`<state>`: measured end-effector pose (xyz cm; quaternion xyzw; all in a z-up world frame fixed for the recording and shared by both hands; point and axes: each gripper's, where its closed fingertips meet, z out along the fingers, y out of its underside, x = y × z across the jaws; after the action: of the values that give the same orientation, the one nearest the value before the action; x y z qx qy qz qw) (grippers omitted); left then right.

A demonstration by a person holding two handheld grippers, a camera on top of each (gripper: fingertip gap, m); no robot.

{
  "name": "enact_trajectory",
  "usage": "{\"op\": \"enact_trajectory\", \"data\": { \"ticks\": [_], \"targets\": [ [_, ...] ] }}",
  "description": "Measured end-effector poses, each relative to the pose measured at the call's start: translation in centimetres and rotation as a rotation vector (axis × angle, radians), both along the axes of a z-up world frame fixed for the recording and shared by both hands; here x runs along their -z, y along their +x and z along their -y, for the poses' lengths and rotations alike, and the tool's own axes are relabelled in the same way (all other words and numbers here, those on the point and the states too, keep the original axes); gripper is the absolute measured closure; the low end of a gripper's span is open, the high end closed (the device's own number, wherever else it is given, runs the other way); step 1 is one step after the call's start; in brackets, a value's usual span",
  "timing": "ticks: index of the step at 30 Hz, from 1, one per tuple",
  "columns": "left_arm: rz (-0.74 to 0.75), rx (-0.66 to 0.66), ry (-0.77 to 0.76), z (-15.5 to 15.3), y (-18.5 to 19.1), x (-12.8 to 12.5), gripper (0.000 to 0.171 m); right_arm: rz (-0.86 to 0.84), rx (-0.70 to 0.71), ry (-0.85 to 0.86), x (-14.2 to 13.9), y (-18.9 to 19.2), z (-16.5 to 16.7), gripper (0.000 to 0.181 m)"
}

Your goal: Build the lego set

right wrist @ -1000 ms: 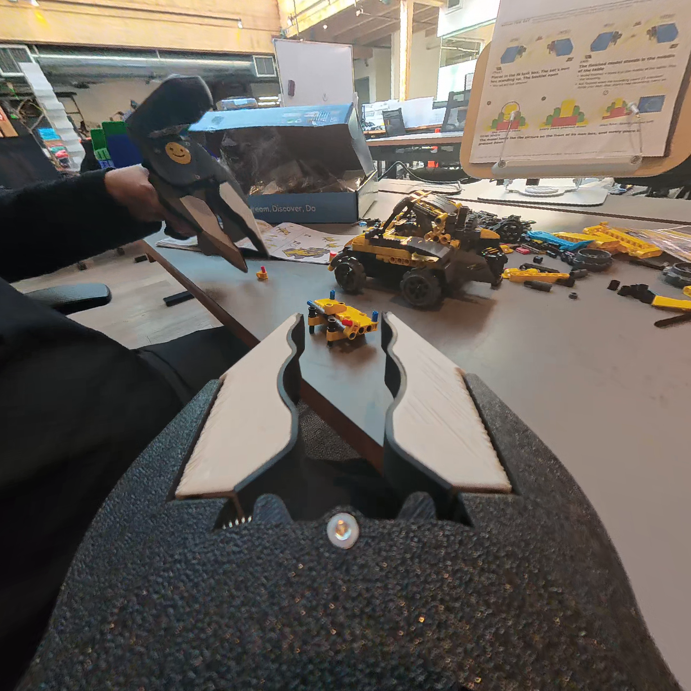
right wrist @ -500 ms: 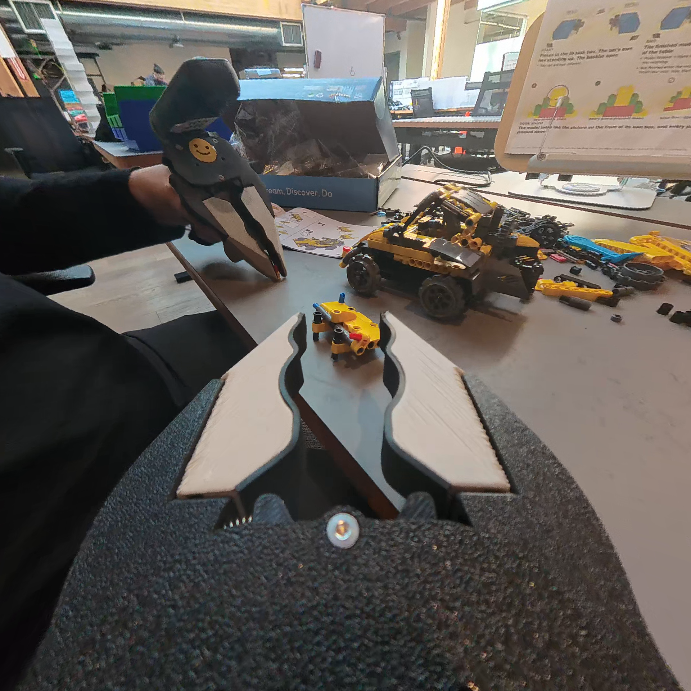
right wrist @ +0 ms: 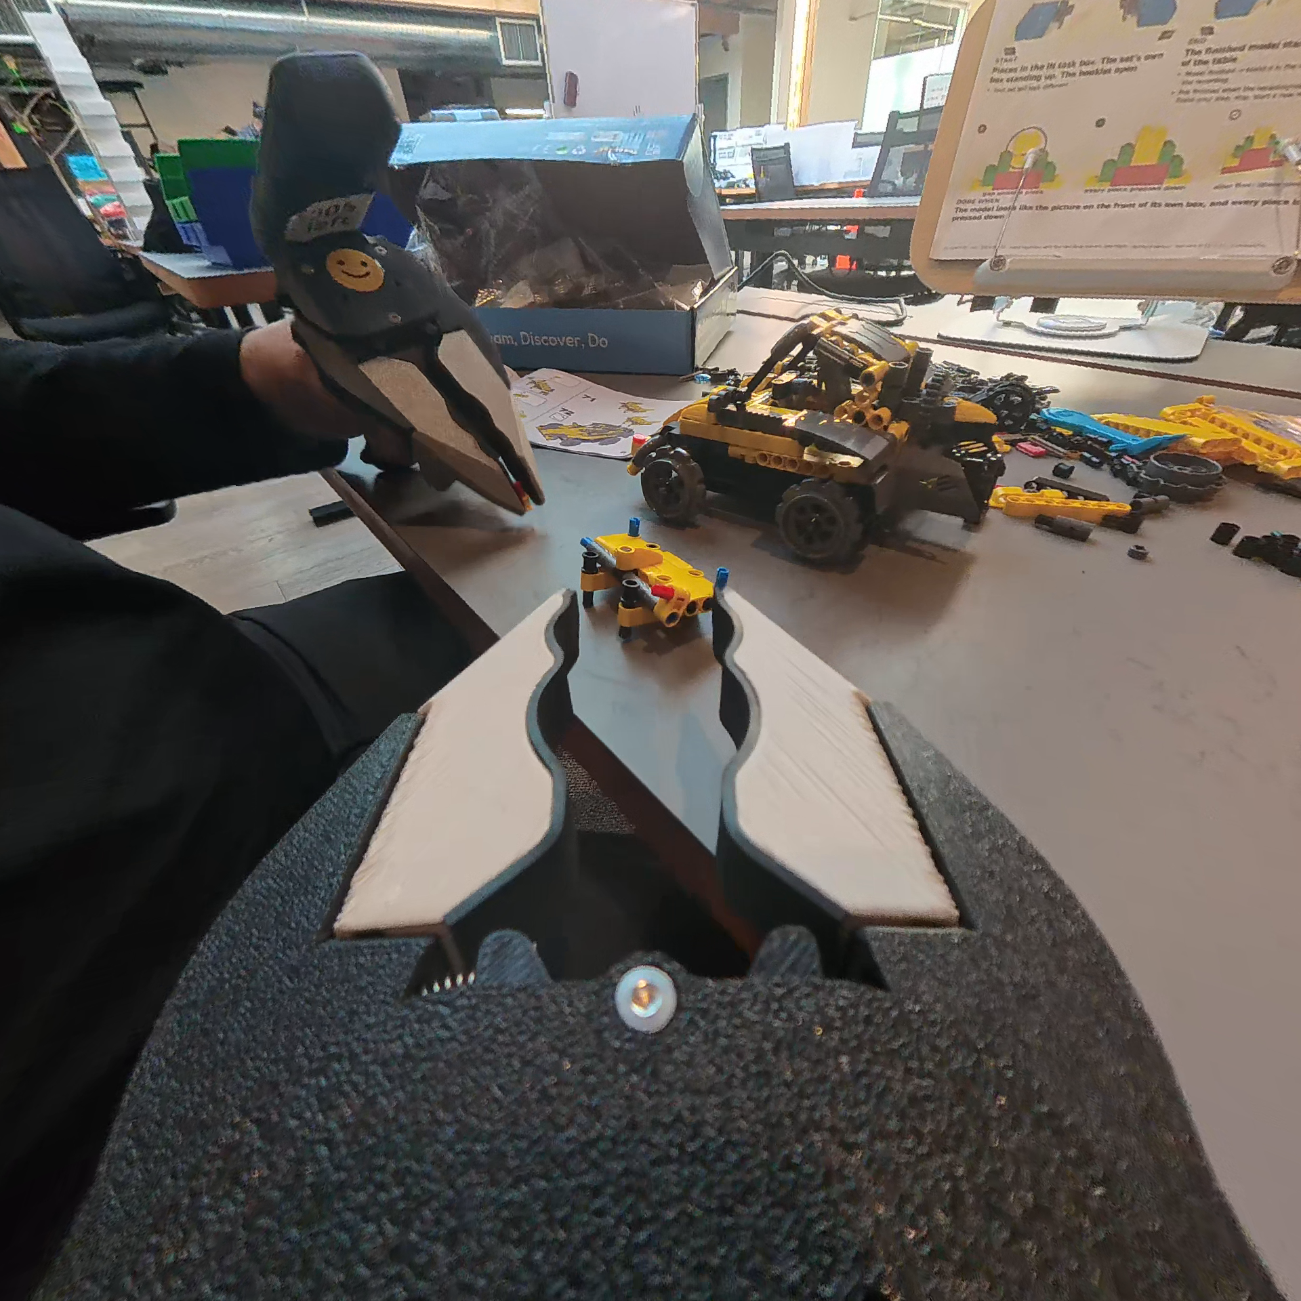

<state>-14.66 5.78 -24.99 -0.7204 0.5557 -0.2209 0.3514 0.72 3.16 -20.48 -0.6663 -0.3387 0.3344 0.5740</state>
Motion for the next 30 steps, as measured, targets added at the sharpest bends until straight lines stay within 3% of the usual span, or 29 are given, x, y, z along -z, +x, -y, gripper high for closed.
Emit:
{"op": "enact_trajectory", "data": {
  "ticks": [2,7,17,23,26,30],
  "targets": [
    [0.034,-0.044,-0.026,-0.7,-0.7,-1.0,0.152,-0.002,0.007,-0.003,0.1,0.2,0.1,0.144],
    [0.072,-0.083,0.006,-1.7,-2.3,-3.3,0.156,-0.004,0.020,-0.007,0.2,0.7,0.3,0.144],
    [-0.067,-0.178,-0.002,-4.4,-3.1,0.0,0.148,0.000,0.018,-0.014,0.4,0.4,0.2,0.145],
    [-0.037,-0.253,-0.070,-6.2,-1.8,0.2,0.136,0.006,0.006,-0.017,0.6,0.1,0.2,0.145],
    [-0.075,-0.238,-0.046,-6.5,-1.6,0.9,0.140,0.010,0.001,-0.018,0.7,0.0,0.2,0.145],
    [-0.072,-0.194,-0.044,-6.1,-1.2,1.0,0.159,0.003,-0.003,-0.021,0.7,0.1,0.2,0.147]
  ]
}}
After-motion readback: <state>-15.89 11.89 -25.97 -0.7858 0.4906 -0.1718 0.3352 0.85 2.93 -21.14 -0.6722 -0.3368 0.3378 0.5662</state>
